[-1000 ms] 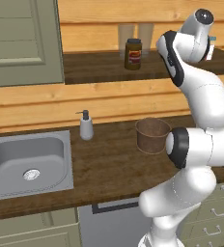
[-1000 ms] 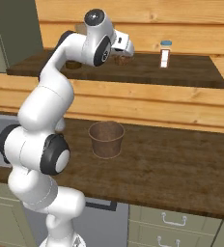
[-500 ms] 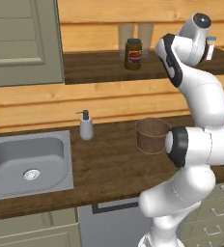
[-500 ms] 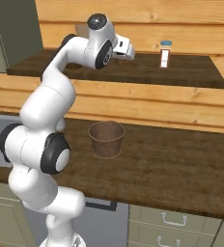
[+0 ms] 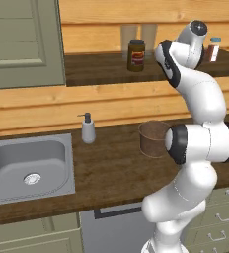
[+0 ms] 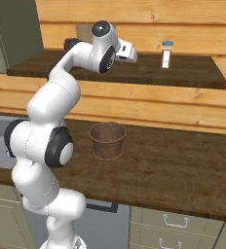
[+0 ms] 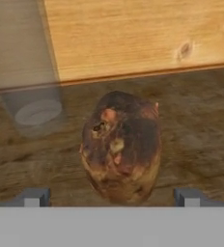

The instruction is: Open the cabinet, pick up the bread from the cabinet and place it in the basket. Then move the basket to the dining counter.

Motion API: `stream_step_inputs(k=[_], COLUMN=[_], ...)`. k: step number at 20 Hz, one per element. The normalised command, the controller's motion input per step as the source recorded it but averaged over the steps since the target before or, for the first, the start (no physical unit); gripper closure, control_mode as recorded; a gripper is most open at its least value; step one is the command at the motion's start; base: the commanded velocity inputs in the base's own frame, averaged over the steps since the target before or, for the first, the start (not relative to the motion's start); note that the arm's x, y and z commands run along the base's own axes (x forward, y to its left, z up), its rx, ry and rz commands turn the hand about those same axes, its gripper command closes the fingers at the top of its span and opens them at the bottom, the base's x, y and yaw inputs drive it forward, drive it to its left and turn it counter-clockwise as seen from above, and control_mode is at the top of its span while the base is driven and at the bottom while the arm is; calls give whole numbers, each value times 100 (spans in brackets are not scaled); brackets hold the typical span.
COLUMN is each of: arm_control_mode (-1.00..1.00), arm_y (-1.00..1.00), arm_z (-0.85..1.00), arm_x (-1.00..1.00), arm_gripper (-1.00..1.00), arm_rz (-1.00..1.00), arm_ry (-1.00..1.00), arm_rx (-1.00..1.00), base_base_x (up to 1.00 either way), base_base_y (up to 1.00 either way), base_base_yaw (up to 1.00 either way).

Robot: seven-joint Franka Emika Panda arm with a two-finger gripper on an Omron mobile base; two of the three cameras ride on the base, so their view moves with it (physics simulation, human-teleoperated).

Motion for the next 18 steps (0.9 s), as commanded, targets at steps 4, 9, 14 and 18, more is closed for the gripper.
stream_step_inputs(k=[4, 9, 14, 18], arm_control_mode=[-100, -100, -100, -100], arm_y=[-20, -21, -3, 1], arm_z=[0, 0, -12, -32], arm_x=[40, 30, 16, -11], arm_gripper=[-100, -100, 100, 100], arm_rz=[0, 0, 0, 0], arm_ry=[0, 0, 0, -6], arm_rx=[0, 0, 0, 0], base_base_x=[0, 0, 0, 0], base_base_y=[0, 0, 0, 0], base_base_yaw=[0, 0, 0, 0])
